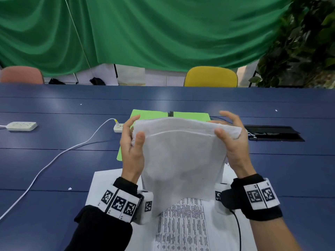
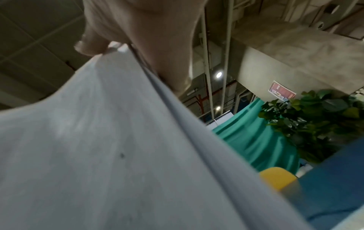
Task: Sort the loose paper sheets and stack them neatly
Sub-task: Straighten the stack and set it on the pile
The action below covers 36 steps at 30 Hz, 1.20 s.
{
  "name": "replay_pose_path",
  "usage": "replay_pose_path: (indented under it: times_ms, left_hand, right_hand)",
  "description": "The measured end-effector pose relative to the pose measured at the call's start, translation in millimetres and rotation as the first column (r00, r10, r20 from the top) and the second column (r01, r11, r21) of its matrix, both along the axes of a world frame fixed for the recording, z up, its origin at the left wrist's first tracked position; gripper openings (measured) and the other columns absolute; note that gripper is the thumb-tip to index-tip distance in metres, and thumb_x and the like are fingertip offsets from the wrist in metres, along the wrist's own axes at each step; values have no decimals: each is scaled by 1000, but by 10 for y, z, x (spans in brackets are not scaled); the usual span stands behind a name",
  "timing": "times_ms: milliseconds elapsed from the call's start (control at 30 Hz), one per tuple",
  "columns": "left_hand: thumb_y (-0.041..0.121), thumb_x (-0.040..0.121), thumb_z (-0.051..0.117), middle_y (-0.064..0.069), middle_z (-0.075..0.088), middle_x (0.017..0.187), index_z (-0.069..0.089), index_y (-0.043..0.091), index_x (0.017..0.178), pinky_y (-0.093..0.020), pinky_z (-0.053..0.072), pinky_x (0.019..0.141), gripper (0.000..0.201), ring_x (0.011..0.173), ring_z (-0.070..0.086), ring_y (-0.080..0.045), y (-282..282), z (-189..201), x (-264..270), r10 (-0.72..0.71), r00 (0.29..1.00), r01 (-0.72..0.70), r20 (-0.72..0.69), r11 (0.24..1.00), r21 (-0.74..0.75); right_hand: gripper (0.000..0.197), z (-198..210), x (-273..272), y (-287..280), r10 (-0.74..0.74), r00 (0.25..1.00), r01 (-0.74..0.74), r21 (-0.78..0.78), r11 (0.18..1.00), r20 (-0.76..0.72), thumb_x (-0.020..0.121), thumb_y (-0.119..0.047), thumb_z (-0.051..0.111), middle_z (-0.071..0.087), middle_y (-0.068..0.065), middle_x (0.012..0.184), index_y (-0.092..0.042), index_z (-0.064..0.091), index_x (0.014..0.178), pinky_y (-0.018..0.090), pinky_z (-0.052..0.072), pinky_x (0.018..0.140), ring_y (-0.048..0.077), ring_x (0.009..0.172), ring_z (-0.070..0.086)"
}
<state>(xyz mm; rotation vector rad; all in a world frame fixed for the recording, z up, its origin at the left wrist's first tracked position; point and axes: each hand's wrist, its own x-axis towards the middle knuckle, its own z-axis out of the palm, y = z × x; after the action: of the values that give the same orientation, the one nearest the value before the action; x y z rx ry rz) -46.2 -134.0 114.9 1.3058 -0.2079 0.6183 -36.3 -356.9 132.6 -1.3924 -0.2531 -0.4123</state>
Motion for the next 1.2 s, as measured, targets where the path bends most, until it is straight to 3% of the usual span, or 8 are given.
replay_pose_path:
  times_ms: [267, 400, 500, 633, 800, 967, 1100, 1200]
  left_hand:
    - [12, 88, 57, 14, 57, 88, 56, 17, 112, -8, 40, 72, 25, 74, 53, 11, -108, 173, 120, 66, 980, -83, -187, 993, -89]
    - [27, 86, 52, 3, 55, 107, 47, 25, 118, -17, 43, 82, 32, 92, 54, -4, -17, 40, 33, 36, 997, -43, -62, 994, -103]
    - [48, 69, 72, 4, 52, 121, 38, 16, 129, -28, 47, 96, 77, 110, 55, -9, 13, -441, -65, -20, 976, 32, -218, 998, 53]
    - [1, 80, 68, -13, 63, 119, 54, 8, 120, -46, 45, 102, 43, 114, 59, -29, -175, -714, -73, 106, 910, -93, -401, 994, 52]
    - [-5, 80, 65, -18, 63, 114, 51, -9, 120, -24, 51, 90, 43, 99, 63, -17, -200, -353, -63, 155, 967, -160, -203, 987, -10]
    - [14, 67, 78, 11, 64, 101, 56, 21, 110, -17, 49, 81, 49, 89, 63, -1, -179, -123, -145, 141, 987, -145, -81, 989, -37]
    - [35, 69, 73, 23, 57, 104, 45, 37, 111, -40, 44, 99, 51, 102, 55, -13, -112, -80, -146, 219, 971, -232, 91, 959, 161]
    - [49, 79, 65, 25, 54, 111, 45, 45, 119, -22, 41, 94, 46, 100, 56, -5, -52, 4, -106, 221, 944, -285, 243, 920, 268]
  right_hand:
    - [16, 89, 16, 177, -237, 971, 235, -78, 969, -19, 71, -23, 59, 70, -9, 73, -19, 59, 87, 33, 47, 82, 9, 82, 62]
    - [56, -82, 37, -41, 27, 998, -23, -65, 998, 64, 61, -54, 72, 65, -2, 104, -32, 52, 108, 28, 49, 85, 11, 101, 58]
    - [93, -512, 2, -107, 85, 973, -102, -71, 992, -214, 39, -55, 84, 70, -14, 97, -16, 51, 116, 21, 52, 76, -1, 89, 63]
    - [26, -856, -90, 117, -36, 906, 13, -56, 998, -421, 63, -6, 83, 70, -14, 61, -15, 64, 78, 31, 49, 70, -2, 55, 64]
    - [21, -478, -88, 154, -111, 957, 122, 26, 992, -266, 77, 10, 66, 66, -20, 54, -11, 62, 78, 8, 48, 52, -9, 52, 61]
    - [32, -362, -89, 175, -111, 980, 118, 32, 993, -167, 67, -1, 79, 72, -16, 74, -16, 63, 91, 11, 50, 64, -5, 70, 65]
    - [62, -301, -110, 157, -151, 981, 154, 13, 988, -120, 58, -21, 85, 62, -3, 104, -25, 54, 112, 21, 53, 83, 8, 92, 61]
    - [70, -188, -131, 121, -200, 980, 200, -39, 979, 4, 67, -10, 81, 59, 0, 105, -42, 45, 117, 22, 51, 88, 13, 98, 59]
